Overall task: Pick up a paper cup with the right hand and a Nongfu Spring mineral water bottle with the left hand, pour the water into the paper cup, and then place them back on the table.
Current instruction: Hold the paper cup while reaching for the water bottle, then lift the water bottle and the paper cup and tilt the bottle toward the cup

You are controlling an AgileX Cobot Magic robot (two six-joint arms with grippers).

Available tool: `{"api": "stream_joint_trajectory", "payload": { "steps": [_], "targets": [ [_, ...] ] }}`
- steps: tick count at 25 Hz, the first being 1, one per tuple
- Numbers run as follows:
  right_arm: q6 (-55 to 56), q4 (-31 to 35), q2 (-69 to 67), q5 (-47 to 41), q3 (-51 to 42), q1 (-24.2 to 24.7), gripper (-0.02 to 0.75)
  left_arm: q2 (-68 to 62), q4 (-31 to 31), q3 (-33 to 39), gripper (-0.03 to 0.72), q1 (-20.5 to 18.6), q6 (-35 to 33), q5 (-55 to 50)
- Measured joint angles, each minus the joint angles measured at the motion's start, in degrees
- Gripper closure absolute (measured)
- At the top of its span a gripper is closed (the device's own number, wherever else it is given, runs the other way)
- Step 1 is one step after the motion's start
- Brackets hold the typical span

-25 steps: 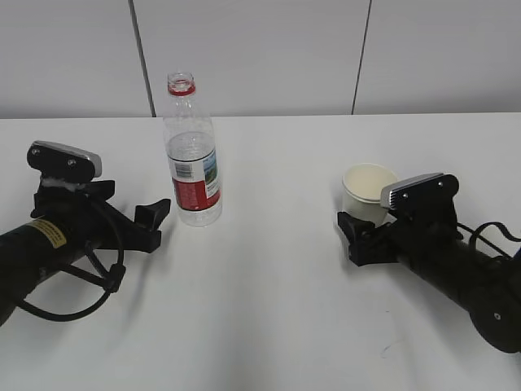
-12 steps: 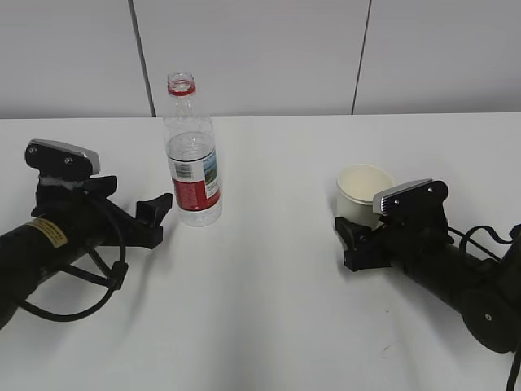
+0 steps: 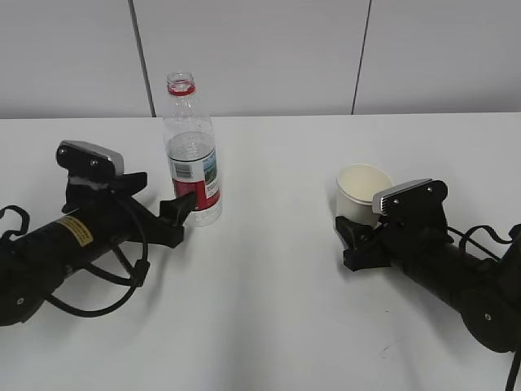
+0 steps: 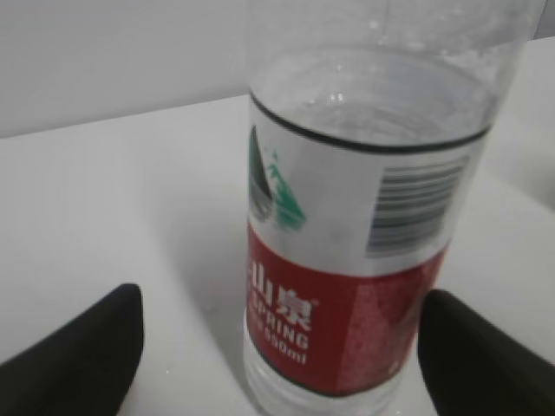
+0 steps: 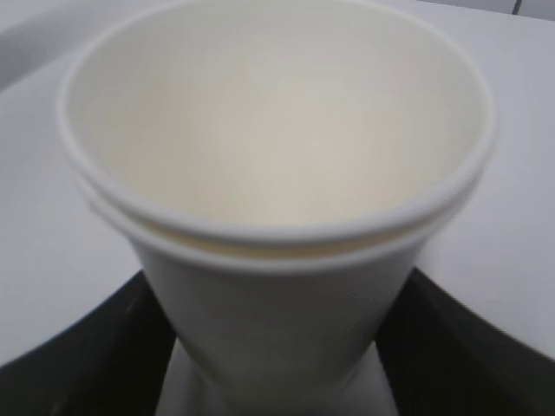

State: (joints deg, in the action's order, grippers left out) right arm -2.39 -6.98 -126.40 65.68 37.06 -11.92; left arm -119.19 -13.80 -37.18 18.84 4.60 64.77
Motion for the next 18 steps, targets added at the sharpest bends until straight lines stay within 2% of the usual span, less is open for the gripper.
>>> {"api": "stream_joint_trajectory", "payload": {
  "steps": [11,18],
  "targets": [
    [0.0,-0.2,0.0,0.0,0.4,0.0,0.228,-4.7,-6.1,-8.5,0.100,0.0,5.6,-1.0],
    [0.0,-2.4,0.0,0.0,0.6,0.0,0.228,-6.4,-6.6,-12.4,0.101,0.0,6.2,-2.4]
  ]
}}
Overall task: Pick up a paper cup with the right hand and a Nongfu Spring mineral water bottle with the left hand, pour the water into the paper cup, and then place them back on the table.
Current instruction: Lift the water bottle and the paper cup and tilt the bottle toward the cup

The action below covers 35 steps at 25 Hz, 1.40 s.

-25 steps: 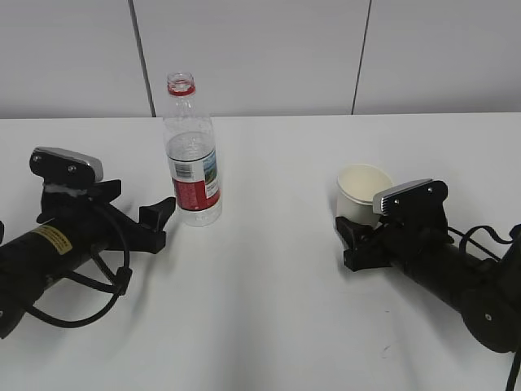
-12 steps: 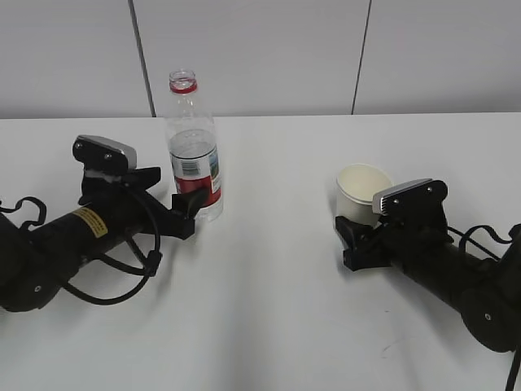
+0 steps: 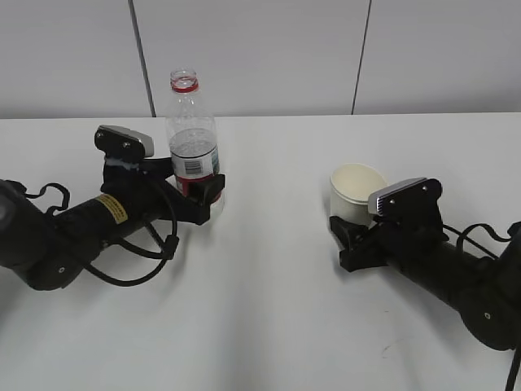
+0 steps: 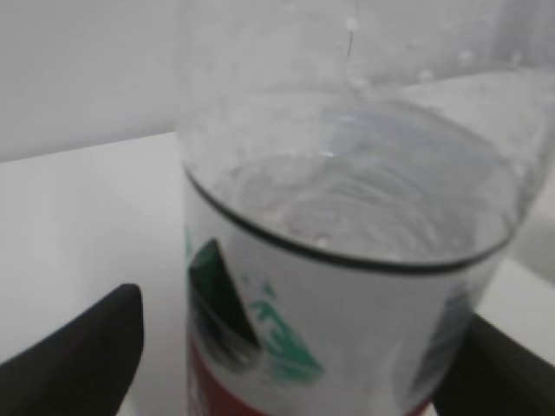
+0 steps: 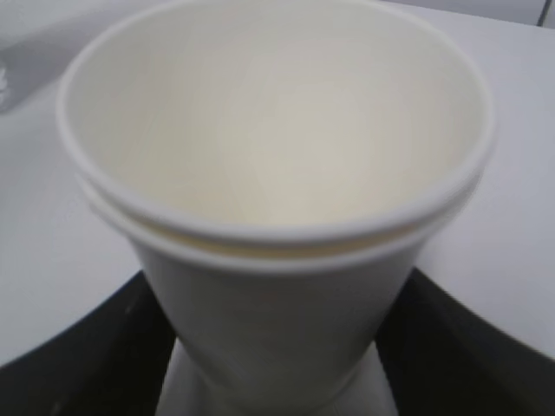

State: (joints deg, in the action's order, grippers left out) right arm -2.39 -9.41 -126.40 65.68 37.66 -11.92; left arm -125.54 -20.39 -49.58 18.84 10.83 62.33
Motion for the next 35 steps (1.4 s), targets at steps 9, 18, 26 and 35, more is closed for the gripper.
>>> {"api": "stream_joint_trajectory", "payload": {
  "steps": [9,18,26,35],
  "targets": [
    [0.0,-4.2,0.7,0.0,0.3,0.0,0.228,-1.3,-0.3,-1.2,0.133,0.0,0.1,-1.4],
    [-0.1,-11.8,3.8,0.0,0.3,0.0,0.228,-1.5,-0.5,-1.2,0.269,0.0,-0.1,-1.1],
    [-0.2,-18.4,5.7,-2.0,0.3,0.0,0.229,1.5,-0.8,-1.2,0.270,0.0,-4.5,-7.2],
    [1.2,-19.5,6.0,-3.7,0.3,0.0,0.229,8.5,-0.9,-1.2,0.272,0.0,-12.1,-14.9]
  ]
}}
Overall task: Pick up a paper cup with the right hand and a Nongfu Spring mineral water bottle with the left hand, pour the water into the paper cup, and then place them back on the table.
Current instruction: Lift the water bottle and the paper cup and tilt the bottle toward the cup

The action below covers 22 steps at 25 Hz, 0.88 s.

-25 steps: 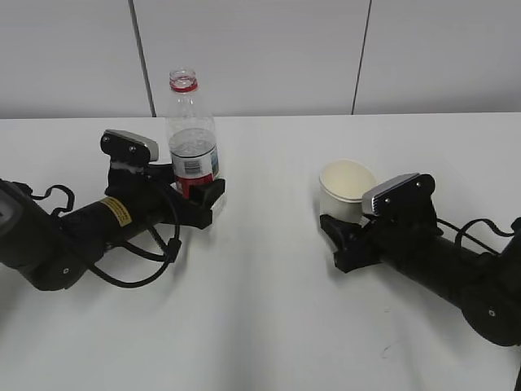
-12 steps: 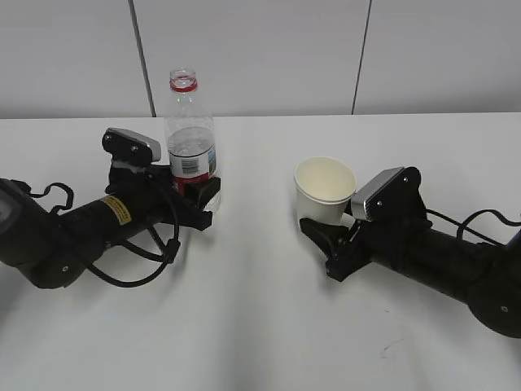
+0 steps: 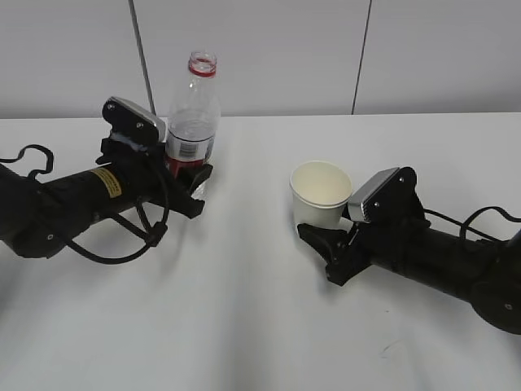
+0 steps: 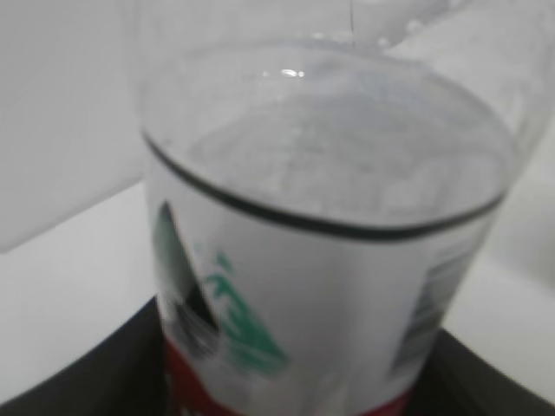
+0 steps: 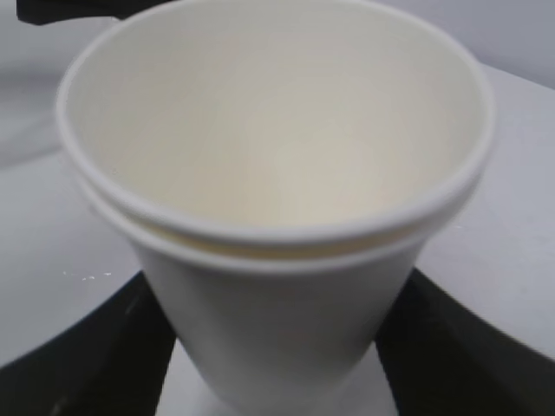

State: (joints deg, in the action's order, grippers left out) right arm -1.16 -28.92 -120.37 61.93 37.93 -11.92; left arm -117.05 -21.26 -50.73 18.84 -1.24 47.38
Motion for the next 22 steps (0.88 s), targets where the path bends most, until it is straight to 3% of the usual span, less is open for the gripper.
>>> {"api": "stream_joint_trajectory", "payload": {
  "steps": [12,22],
  "targets": [
    [4.1,-6.1,0.0,-0.8,1.5,0.0,0.229,4.4,-0.9,-0.1,0.272,0.1,-12.9,-4.7],
    [10.3,-12.6,0.0,-4.6,4.9,0.0,0.229,4.5,-0.4,-1.7,0.272,3.4,-26.5,-10.1]
  ]
}}
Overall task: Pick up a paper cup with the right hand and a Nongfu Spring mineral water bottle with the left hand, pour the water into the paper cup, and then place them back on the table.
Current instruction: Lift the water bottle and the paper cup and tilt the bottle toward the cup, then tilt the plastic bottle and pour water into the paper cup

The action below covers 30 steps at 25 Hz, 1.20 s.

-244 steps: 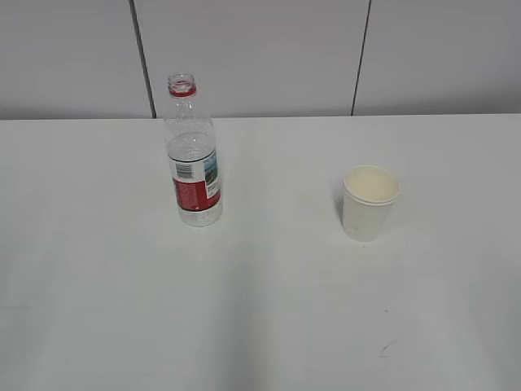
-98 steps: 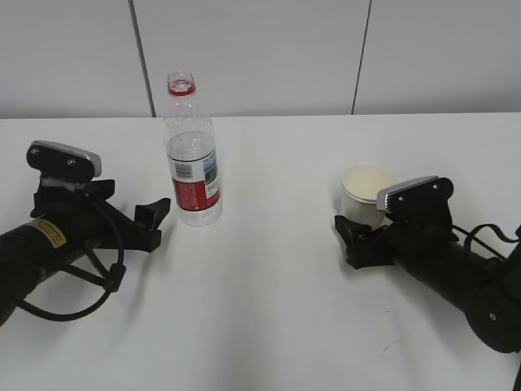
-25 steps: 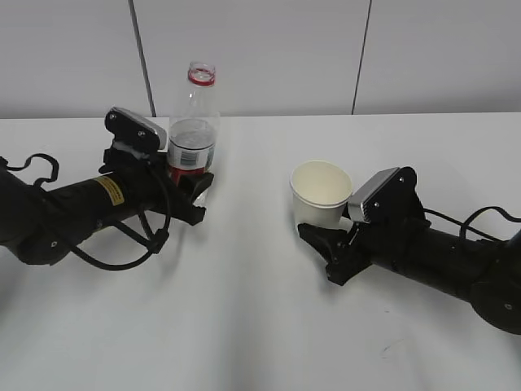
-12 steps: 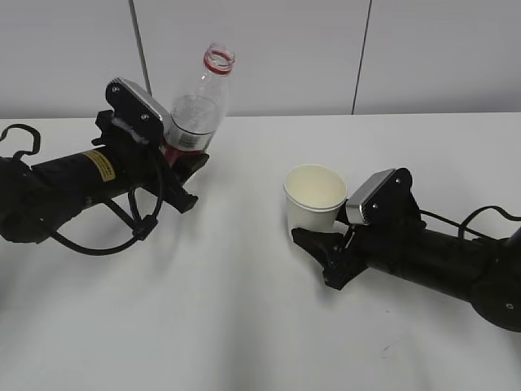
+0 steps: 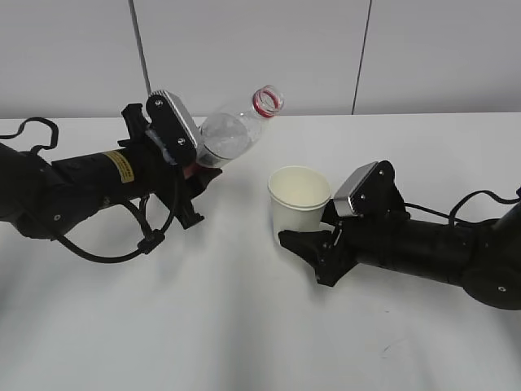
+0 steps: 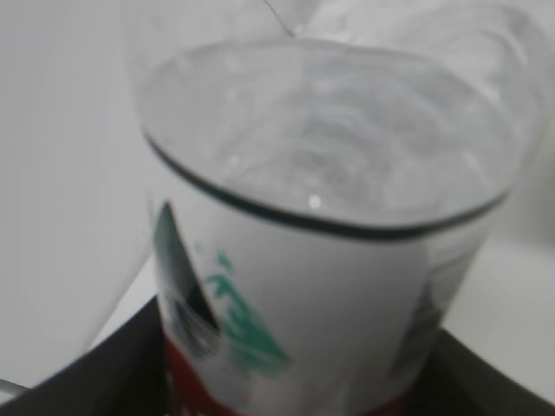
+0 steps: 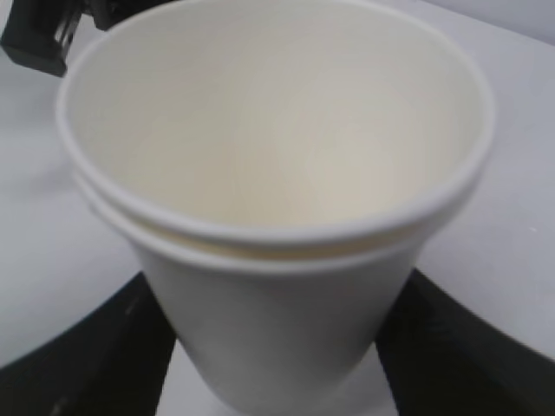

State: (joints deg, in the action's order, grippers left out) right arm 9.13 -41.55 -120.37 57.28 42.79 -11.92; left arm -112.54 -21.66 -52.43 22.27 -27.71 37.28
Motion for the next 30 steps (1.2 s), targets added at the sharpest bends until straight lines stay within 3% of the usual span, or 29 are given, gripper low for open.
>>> {"api": "stream_joint_trajectory", "payload": {
  "steps": [19,30],
  "targets": [
    [1.2,-3.6,0.0,-1.7,0.5,0.0,0.229,0.1,3.3,-0.1,0.273,0.0,-23.7,2.0],
    [1.4,-6.1,0.0,-3.5,0.5,0.0,0.229,0.1,7.2,-0.1,0.273,0.0,-32.7,2.6]
  ]
}}
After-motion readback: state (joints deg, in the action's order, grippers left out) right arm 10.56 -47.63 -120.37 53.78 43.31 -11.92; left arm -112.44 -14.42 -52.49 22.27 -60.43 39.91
